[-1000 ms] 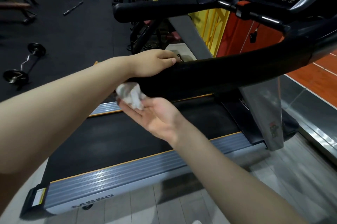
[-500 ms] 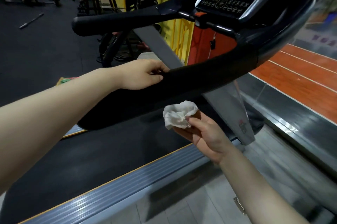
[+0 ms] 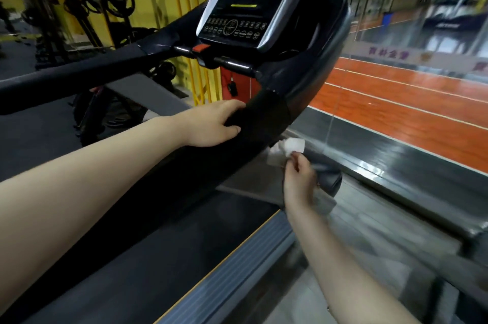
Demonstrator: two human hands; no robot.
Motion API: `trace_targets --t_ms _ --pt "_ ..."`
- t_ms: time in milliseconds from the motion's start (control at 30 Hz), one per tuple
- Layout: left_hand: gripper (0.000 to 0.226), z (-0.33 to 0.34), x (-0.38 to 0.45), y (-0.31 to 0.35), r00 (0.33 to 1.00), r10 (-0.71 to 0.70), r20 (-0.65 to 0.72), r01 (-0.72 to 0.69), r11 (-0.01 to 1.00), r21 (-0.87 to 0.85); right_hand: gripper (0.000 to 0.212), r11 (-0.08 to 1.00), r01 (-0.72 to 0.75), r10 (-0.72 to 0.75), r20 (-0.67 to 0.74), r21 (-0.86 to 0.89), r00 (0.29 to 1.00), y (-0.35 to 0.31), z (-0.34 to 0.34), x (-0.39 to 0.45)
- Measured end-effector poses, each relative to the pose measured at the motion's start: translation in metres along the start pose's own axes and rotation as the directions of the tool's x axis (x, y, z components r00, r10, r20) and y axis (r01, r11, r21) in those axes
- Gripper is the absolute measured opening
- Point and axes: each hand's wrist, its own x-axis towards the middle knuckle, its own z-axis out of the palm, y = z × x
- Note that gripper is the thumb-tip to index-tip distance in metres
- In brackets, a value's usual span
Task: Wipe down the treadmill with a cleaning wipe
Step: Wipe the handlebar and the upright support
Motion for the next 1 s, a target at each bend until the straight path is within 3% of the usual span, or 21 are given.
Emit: trace_targets --t_ms 67,100,233,300,400,500,600,700,833,933,1000 --pt "0.061 0.002 0.032 0.006 1.000 -0.004 0.004 0.004 1.000 0.002 0.022 0.989 0.146 -0.146 -0.010 0.001 0.989 -0.001 0.019 0.020" --pt "0.063 0.003 0.047 0.008 1.000 0.000 0.004 0.000 1.000 0.008 0.023 0.988 0.137 -0.137 0.005 0.067 0.991 -0.002 0.030 0.028" --pt "0.067 0.000 0.102 0.012 0.999 0.039 -0.008 -0.039 0.999 0.015 0.024 0.882 -0.161 0.151 0.057 0.443 0.987 -0.010 0.063 0.059" --pt "0.068 -0.003 0.126 0.014 0.998 0.067 -0.020 -0.067 0.997 0.023 0.025 0.839 -0.244 0.252 0.050 0.486 0.966 -0.024 0.060 0.091" --pt "0.068 -0.006 0.160 0.020 0.994 0.079 -0.070 -0.079 0.997 0.005 0.028 0.848 -0.250 0.300 -0.033 0.468 0.953 -0.055 0.044 0.161" --pt "0.067 -0.005 0.189 0.026 0.993 0.078 -0.083 -0.084 0.994 -0.064 0.035 0.920 -0.182 0.216 -0.063 0.347 0.974 -0.069 0.043 0.187" --pt "0.065 -0.005 0.213 0.031 0.989 0.132 -0.062 -0.137 0.987 -0.080 0.035 0.936 0.082 -0.064 -0.064 0.343 0.996 -0.040 0.050 0.145" --pt "0.057 -0.012 0.230 0.030 0.987 0.141 -0.079 -0.148 0.983 -0.104 0.037 0.902 0.255 -0.265 -0.020 0.347 0.964 -0.023 0.052 0.120" --pt "0.033 -0.031 0.247 0.021 0.988 0.134 -0.075 -0.147 0.966 -0.211 0.060 0.911 0.374 -0.377 -0.017 0.173 0.926 -0.055 0.054 0.195" --pt "0.028 -0.043 0.260 0.023 0.989 0.132 -0.064 -0.146 0.935 -0.323 0.057 0.916 0.399 -0.400 0.033 0.045 0.916 -0.089 0.045 0.271" --pt "0.026 -0.044 0.271 0.028 0.990 0.111 -0.085 -0.136 0.907 -0.398 0.053 0.890 0.448 -0.454 0.076 0.079 0.888 -0.096 0.038 0.282"
